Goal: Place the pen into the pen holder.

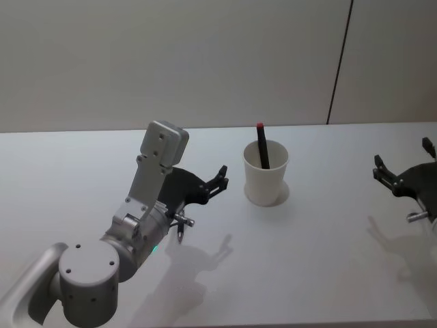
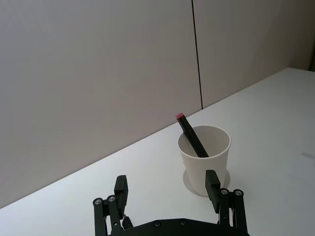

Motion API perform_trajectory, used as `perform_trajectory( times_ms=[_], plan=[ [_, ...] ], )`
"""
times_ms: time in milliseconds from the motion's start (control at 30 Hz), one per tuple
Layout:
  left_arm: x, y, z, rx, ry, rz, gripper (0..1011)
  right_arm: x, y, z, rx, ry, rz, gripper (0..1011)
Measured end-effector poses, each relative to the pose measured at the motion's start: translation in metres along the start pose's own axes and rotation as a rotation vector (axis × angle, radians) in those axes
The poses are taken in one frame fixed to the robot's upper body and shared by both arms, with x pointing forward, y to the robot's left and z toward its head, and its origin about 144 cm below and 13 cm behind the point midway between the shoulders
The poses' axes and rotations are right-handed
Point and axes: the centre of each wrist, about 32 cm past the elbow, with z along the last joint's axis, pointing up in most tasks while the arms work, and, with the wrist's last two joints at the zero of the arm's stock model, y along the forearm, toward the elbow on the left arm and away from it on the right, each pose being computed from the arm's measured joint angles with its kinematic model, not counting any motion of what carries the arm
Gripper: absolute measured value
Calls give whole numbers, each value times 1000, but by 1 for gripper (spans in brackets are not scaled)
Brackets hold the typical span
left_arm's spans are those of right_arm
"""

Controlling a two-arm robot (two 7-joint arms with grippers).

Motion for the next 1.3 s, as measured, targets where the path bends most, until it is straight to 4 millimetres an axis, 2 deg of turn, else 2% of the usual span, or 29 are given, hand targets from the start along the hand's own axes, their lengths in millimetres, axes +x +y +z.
perform_trajectory(
  times_ms=[533,1300],
  plan=[
    [-1,-8,-8,60,60,17,1000,0,0,0,0,0,0,1001],
    [12,-9,-7,246,56,54,1000,0,0,0,0,0,0,1001]
  ],
)
